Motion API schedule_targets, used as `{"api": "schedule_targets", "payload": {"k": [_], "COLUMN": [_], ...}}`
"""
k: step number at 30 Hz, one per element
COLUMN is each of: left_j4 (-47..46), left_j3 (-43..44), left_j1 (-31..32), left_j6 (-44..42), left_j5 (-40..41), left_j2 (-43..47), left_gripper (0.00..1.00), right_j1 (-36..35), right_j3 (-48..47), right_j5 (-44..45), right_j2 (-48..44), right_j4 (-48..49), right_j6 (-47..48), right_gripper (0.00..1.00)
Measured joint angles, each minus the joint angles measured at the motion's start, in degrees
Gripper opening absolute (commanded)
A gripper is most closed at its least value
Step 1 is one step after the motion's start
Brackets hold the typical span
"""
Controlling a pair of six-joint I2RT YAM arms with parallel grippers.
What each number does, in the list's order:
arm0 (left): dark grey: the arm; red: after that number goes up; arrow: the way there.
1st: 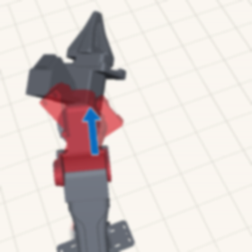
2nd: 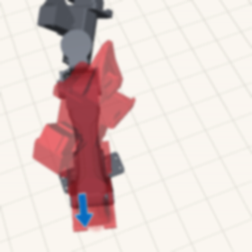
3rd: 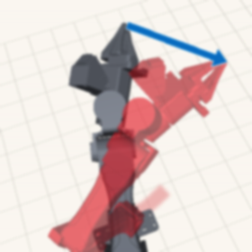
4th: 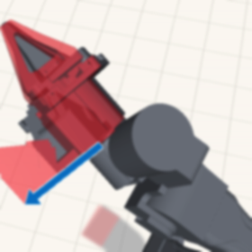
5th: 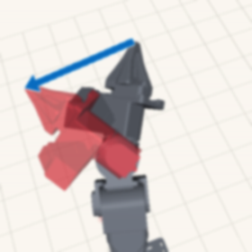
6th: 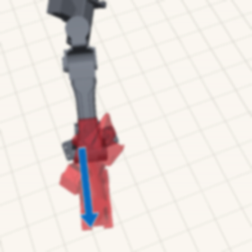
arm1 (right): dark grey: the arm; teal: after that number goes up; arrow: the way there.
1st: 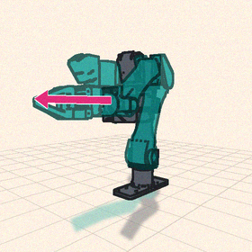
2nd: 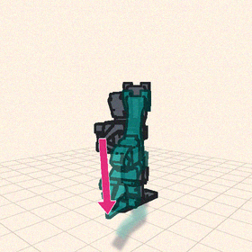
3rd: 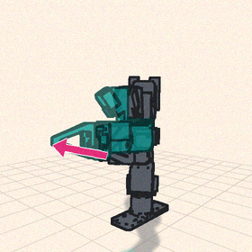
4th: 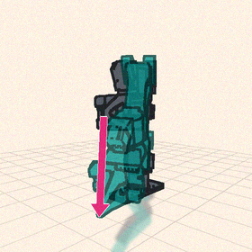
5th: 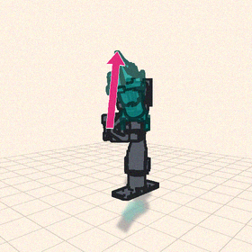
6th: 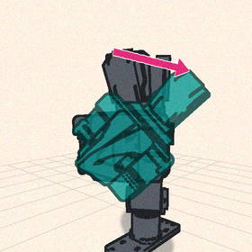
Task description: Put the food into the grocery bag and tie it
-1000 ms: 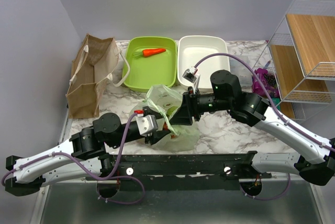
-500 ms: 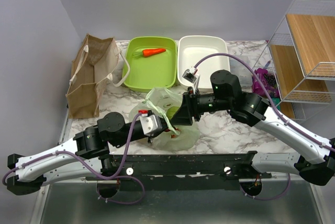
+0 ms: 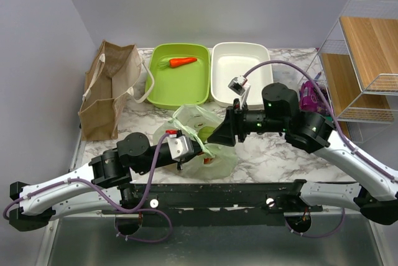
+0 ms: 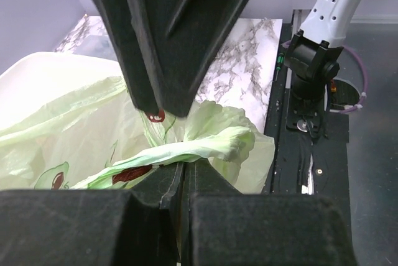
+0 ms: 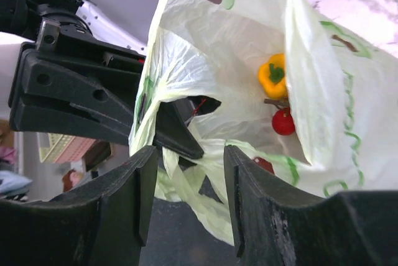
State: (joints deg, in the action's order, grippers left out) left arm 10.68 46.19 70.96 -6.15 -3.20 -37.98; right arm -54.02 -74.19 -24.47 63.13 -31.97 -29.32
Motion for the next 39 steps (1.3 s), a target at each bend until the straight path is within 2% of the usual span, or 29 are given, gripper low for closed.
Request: {"api": "schedule_targets", "payload": {"k": [2,7,12,17,23,34,39], "left_j4": [-0.04,-0.07,0.13,0.24,0.35,0.61,1.27], "left_j3": [0.09,1.05,2.97,4.07,4.07,4.07,4.07], "left_j1": [0.00,0.00,0.00,0.00,0.00,0.00,0.00], "left_j6": [0.46,1.51,1.77,1.90,2.62,3.76,5.27], "left_j5": [-0.42,-1.07,-1.73,-1.81,-1.84,-1.44,-1.11], "left_j2": [-0.22,-0.87,-1.66,-2.32,-2.34,-2.16,-1.44], "left_gripper": [0.00,0.00,0.00,0.00,0.00,0.00,0.00], "right_j1": [0.02,0.02,0.02,0.02,0.02,0.02,0.02], "right_j3": [0.13,3.52,10.12,14.88,15.23,16.28,18.64], "right_j5": [1.97,5.64,5.92,5.18,2.97,-13.20,-15.78], "right_j2": [-2.10,-8.92,-12.04,-10.73,-7.91,-5.20,-3.93], "right_j4": [-1.03,-1.18,-0.22,0.66,2.78,10.54,15.06], "right_j6": [-0.13,-1.22,-3.96,-5.55,-5.55,-3.13,-2.34], "right_gripper": [0.52,0.39,0.36,0.36,0.37,0.45,0.50]}}
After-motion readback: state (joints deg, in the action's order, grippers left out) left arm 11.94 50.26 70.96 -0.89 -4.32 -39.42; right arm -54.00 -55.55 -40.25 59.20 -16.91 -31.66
